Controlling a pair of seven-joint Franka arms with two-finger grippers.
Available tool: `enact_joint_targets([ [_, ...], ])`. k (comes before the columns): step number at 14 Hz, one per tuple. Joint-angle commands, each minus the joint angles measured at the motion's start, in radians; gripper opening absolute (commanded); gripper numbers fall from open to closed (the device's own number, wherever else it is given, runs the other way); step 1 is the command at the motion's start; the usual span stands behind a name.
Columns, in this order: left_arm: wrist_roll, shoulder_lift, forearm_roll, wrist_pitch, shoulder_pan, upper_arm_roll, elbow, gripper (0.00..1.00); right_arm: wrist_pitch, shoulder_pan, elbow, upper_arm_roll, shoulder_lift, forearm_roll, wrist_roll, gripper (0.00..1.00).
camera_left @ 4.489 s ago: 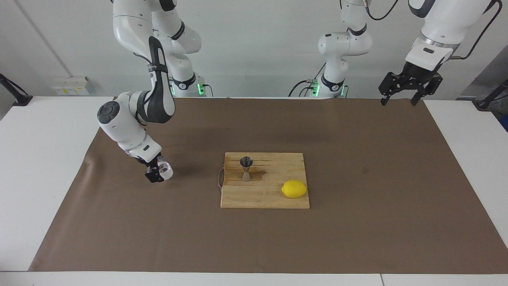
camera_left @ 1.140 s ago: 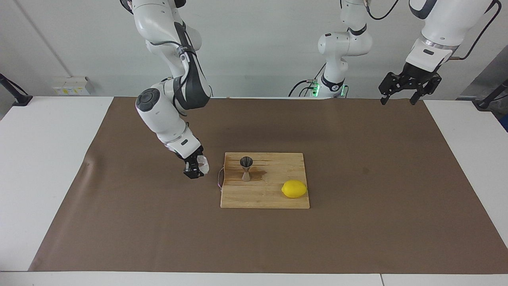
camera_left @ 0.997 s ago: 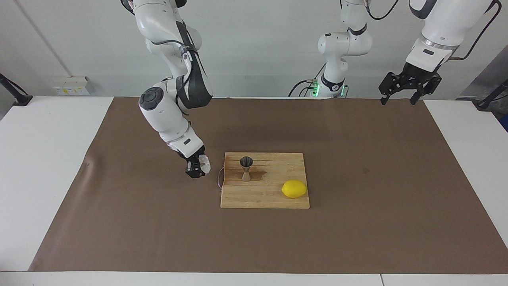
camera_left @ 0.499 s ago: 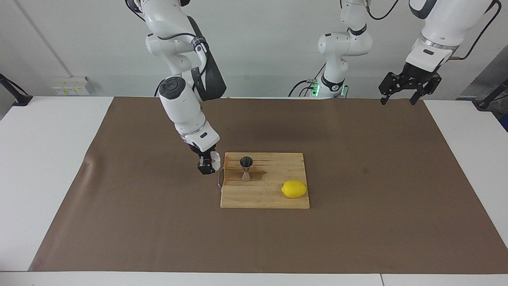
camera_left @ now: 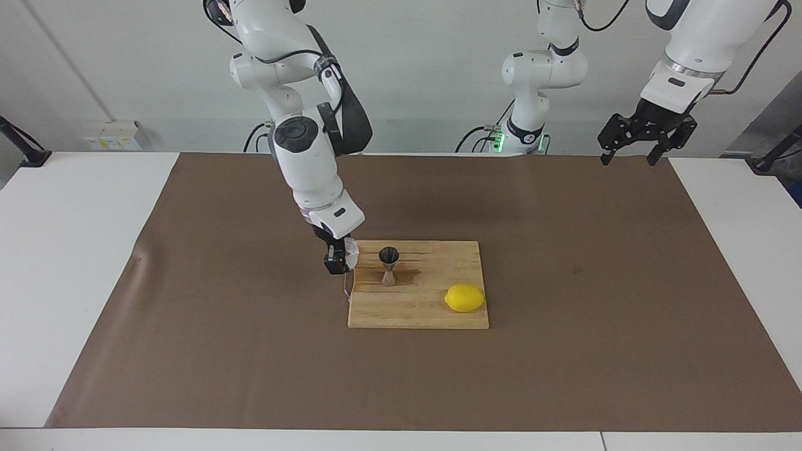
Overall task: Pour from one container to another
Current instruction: 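Lift the white cup with the right gripper over the metal cup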
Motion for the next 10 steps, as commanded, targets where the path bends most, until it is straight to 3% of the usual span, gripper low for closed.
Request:
enact_joint_targets([
  [1,-0.002,-0.028,-0.004,-0.007,0.001,0.004,-0.025,1.00,-0.050,0.021,0.086,0.003,0.057,-0.063,0.045,0.02],
  [5,-0.002,-0.028,-0.004,-0.007,0.001,0.004,-0.025,1.00,-0.094,0.062,0.155,0.003,0.106,-0.116,0.099,0.02],
  [10,-0.002,-0.028,-0.004,-0.007,-0.001,0.004,-0.025,1.00,-0.094,0.106,0.166,0.003,0.120,-0.211,0.117,0.02],
])
